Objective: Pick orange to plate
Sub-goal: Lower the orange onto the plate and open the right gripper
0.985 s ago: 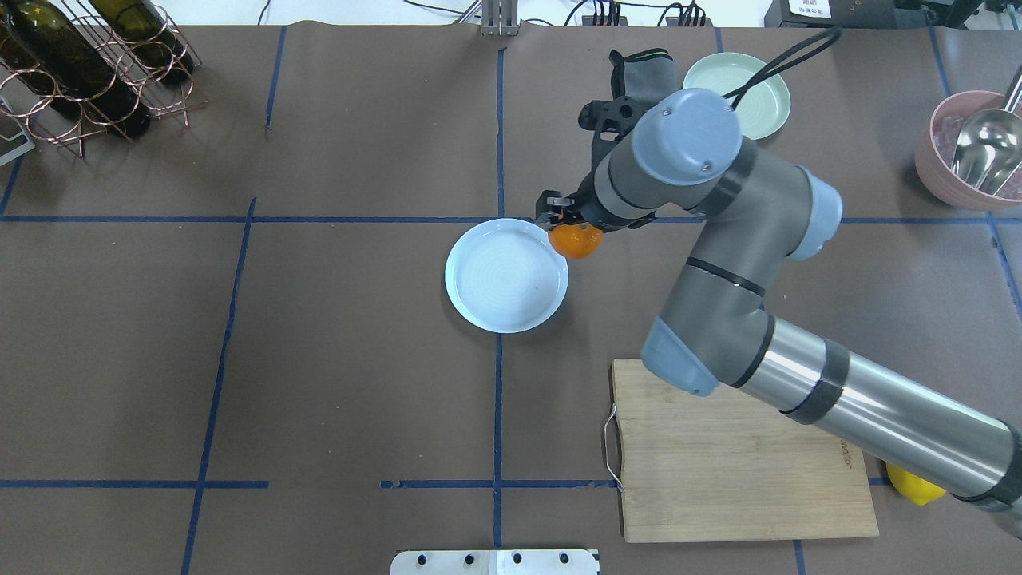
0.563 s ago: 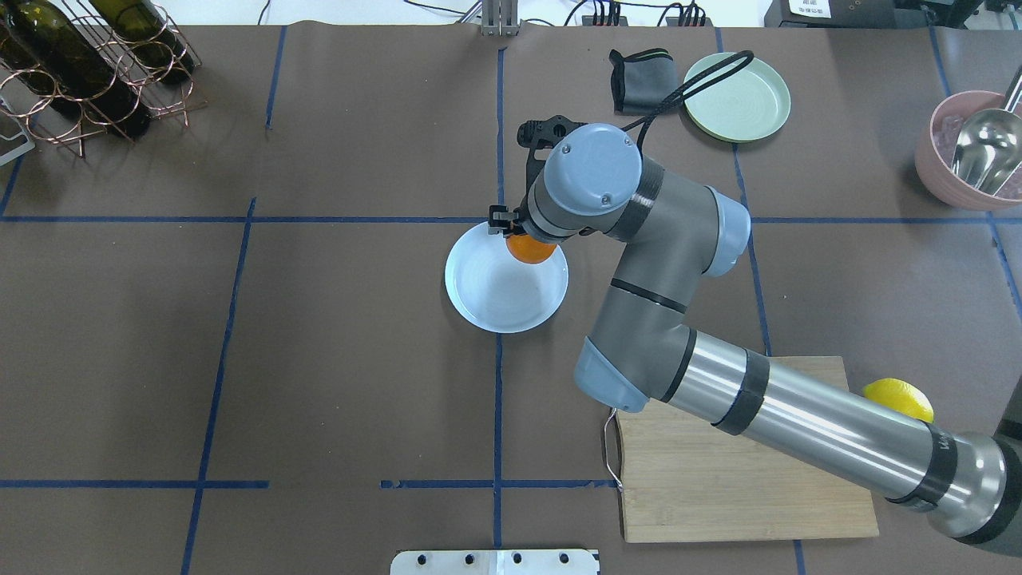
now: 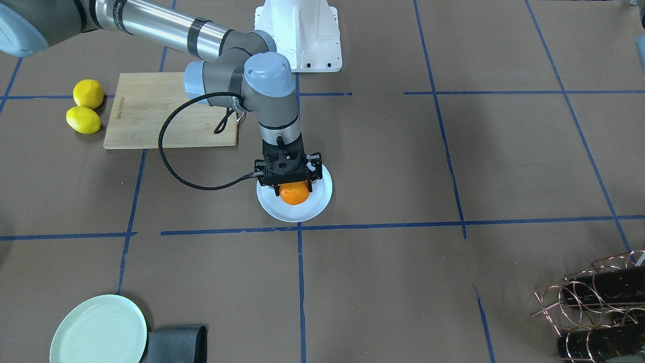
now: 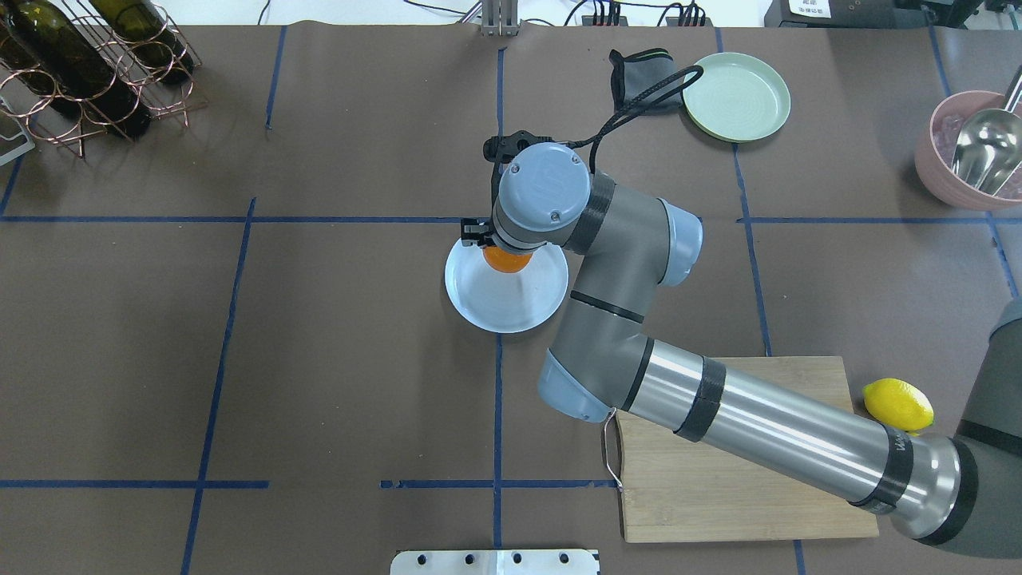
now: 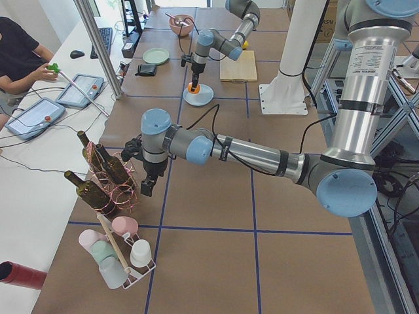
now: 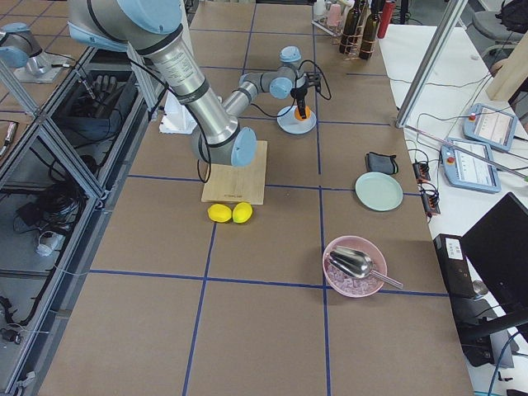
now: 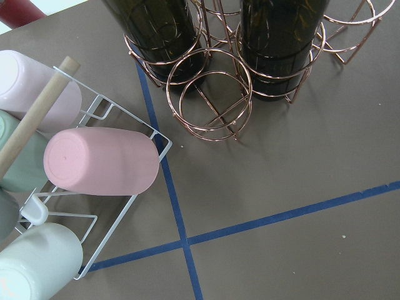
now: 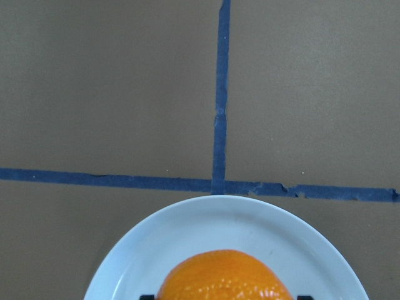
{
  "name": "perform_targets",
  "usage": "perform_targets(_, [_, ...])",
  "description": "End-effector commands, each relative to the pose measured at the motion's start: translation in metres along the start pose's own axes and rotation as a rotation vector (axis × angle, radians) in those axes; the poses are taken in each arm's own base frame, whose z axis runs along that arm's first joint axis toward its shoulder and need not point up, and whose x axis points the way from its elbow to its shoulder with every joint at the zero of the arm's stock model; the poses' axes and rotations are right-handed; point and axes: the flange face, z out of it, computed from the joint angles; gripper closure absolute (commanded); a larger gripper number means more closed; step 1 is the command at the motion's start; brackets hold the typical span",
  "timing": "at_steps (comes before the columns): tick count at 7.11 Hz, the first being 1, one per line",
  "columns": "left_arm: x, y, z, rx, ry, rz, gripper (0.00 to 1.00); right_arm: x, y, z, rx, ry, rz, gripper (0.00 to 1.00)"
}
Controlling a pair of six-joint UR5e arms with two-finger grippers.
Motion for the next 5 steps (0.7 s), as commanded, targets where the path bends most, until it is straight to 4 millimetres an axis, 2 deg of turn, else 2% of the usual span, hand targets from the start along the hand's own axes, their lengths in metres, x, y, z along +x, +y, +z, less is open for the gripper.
perform_targets(1, [0.000, 0.000, 0.000, 0.000, 0.001, -0.001, 0.00, 0.001, 0.003, 0.007, -0.014, 0.014, -0.002, 0.05])
perform_targets(2, [0.000, 0.000, 0.000, 0.000, 0.001, -0.001, 0.00, -0.003, 0.004, 0.003, -0.022, 0.001, 0.007, 0.00])
perform_targets(4, [0.000, 0.000, 0.000, 0.000, 0.001, -0.001, 0.00, 0.000, -0.009, -0.011, -0.050, -0.023, 0.027, 0.00])
perform_targets(5, [0.000, 0.001, 0.000, 0.001, 0.001, 0.001, 0.00, 0.017, -0.033, -0.043, -0.073, 0.011, 0.051, 0.00])
